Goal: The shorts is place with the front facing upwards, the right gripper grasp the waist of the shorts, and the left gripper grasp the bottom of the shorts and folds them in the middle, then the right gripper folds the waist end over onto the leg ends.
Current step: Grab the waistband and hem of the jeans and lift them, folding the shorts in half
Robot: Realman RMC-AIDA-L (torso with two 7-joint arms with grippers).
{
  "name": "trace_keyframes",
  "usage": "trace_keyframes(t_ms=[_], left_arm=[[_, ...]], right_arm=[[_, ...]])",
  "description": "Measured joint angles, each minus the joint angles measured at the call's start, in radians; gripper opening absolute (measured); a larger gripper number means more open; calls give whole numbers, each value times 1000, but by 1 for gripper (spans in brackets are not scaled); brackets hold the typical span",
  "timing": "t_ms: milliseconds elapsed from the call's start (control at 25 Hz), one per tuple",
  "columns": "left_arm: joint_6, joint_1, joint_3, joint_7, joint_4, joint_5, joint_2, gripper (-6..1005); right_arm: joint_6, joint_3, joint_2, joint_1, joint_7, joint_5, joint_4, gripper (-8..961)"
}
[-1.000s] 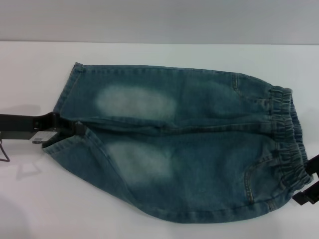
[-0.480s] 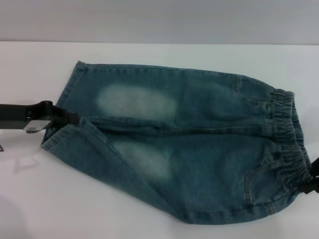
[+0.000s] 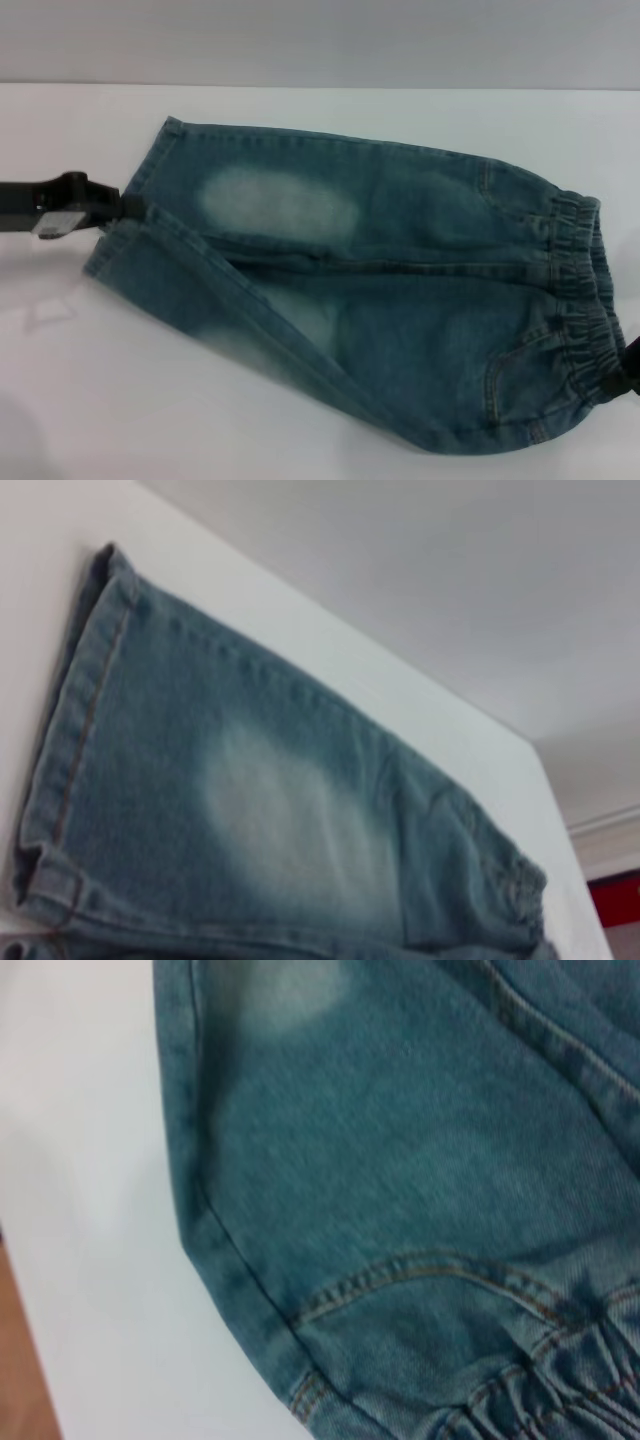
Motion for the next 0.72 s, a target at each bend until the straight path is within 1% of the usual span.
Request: trace_keyframes(t_ms=[200, 240, 320, 360, 400, 440, 560, 640, 720], left_arm=[[10, 8, 0, -2, 9, -46, 9, 129], [12, 8, 0, -3, 9, -49, 11, 130], [16, 8, 0, -4, 9, -52, 12, 131], [16, 8, 0, -4, 9, -53, 12, 131], [15, 8, 0, -4, 9, -55, 11, 132], [13, 8, 0, -4, 9, -59, 11, 132], [-4, 5, -8, -5, 10, -67, 9, 134], [-24, -1, -23, -5, 12, -74, 6, 135], [-65, -5, -34, -1, 13, -98, -4, 136]], right_arm=[[-27, 20, -33, -80, -21, 157, -11, 4], [-29, 39, -38, -99, -26, 185, -11, 4], [-35, 107, -42, -139, -46, 236, -11, 4], [-40, 136, -43, -155, -59, 253, -10, 5], [-54, 204, -43, -186, -87, 285, -3, 5], [-54, 204, -43, -186, -87, 285, -3, 5], [-56, 298, -40, -222, -108, 323, 5, 5], [-44, 356, -33, -245, -112, 342, 5, 5], [-21, 405, -22, -268, -124, 374, 11, 5]])
